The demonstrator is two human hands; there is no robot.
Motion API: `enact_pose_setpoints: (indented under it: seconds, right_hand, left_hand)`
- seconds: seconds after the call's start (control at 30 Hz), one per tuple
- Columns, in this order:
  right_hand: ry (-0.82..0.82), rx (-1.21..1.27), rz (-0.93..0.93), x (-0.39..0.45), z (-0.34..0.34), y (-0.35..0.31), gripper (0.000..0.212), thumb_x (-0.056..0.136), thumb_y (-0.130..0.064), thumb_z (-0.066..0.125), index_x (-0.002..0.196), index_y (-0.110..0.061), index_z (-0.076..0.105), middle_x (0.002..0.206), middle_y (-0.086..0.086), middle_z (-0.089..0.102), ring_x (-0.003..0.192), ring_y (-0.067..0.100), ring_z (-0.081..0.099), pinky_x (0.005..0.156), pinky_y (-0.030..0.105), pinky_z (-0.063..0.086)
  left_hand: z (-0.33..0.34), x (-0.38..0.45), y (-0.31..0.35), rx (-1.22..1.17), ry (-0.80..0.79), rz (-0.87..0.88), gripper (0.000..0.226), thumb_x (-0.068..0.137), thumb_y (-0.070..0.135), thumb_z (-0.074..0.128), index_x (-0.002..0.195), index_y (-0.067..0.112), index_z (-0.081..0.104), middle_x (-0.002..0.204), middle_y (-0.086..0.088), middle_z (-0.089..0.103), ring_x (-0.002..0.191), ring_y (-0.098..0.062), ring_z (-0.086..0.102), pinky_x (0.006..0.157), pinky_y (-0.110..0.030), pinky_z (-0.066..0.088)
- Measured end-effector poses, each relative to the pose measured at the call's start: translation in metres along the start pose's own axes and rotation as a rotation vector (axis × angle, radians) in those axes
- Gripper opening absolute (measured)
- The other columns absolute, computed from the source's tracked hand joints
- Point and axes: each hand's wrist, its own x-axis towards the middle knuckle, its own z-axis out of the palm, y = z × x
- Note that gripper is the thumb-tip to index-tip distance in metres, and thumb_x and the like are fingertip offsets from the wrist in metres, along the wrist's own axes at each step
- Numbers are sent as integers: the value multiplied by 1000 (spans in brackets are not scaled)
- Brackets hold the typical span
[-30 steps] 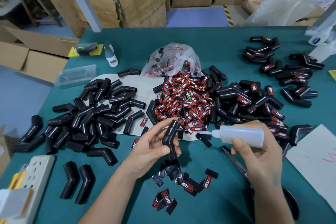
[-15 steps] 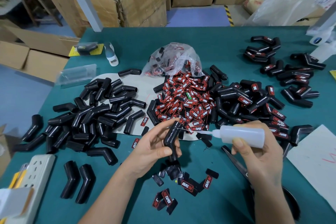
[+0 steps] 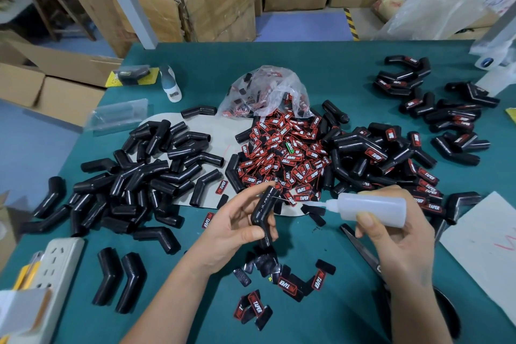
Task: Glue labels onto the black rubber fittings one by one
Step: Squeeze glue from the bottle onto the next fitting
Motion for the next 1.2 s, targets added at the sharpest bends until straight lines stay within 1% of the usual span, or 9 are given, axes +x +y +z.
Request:
enact_pose_setpoints:
  seconds: [0.1,0.33,0.43,0.57,0.73,0.83,0.97,1.1,1.2]
  right_hand:
    - [2,-5,-3,0,-1,0,17,85,-36,70,98,-25,70,92,2,63,63,17,60,61,23,51]
    - [-30,-14,-20,1,-1,0,14,85,-35,70,96,-27,70,91,-6,64,62,16,60,61,22,52]
    - [-1,-5,-4,2,-1,2,17,85,-36,70,98,-25,69,91,-1,64,62,19,60,61,24,52]
    - [-8,-10,-10,2,0,3,16,85,-36,70,98,-26,69,92,-3,64,62,18,60,60,24,52]
    - [-9,-16,-11,2,-1,4,17,85,-36,70,98,-26,69,93,-1,64,62,19,61,60,28,53]
    - [-14,-23,-18,1,-1,4,17,85,-36,70,98,-24,69,93,-2,64,62,19,61,61,25,53]
    - [0,-15,-3,1,-3,5,19,85,-37,71,100,-24,70,96,2,64,63,21,61,60,30,53]
    - [-32,-14,-20,1,-2,5,15,85,-36,70,98,-28,70,96,-5,65,62,16,61,59,24,53]
    - [-35,-12,-29,2,-3,6,14,86,-35,70,98,-28,70,96,-5,64,62,17,61,60,25,53]
  left_hand:
    - [1,0,2,-17,4,3,78,84,34,89,152,26,53,102,-8,69,89,-29,71,87,-38,56]
    - [3,0,2,-51,7,-6,79,82,34,91,152,24,54,101,-9,68,88,-30,71,85,-38,56]
    - [2,0,2,-37,8,-7,78,82,35,90,151,26,54,102,-8,68,88,-30,71,85,-37,56]
    - [1,0,2,-12,3,-5,77,84,34,89,152,27,53,102,-7,68,89,-29,71,86,-37,56]
    - [1,0,2,-10,11,-2,79,84,34,90,153,25,52,102,-9,68,89,-30,70,85,-37,56]
    - [1,0,1,-8,8,1,79,84,35,89,153,24,52,102,-8,68,89,-29,70,86,-37,56]
    - [2,0,2,-12,10,2,79,83,36,90,152,25,53,102,-8,68,89,-29,70,86,-37,56]
    - [3,0,3,-25,14,-2,80,82,36,91,151,25,54,101,-8,68,89,-28,71,86,-37,56]
    - [3,0,3,-33,10,-2,79,82,35,90,152,24,53,102,-8,68,89,-29,71,86,-36,56]
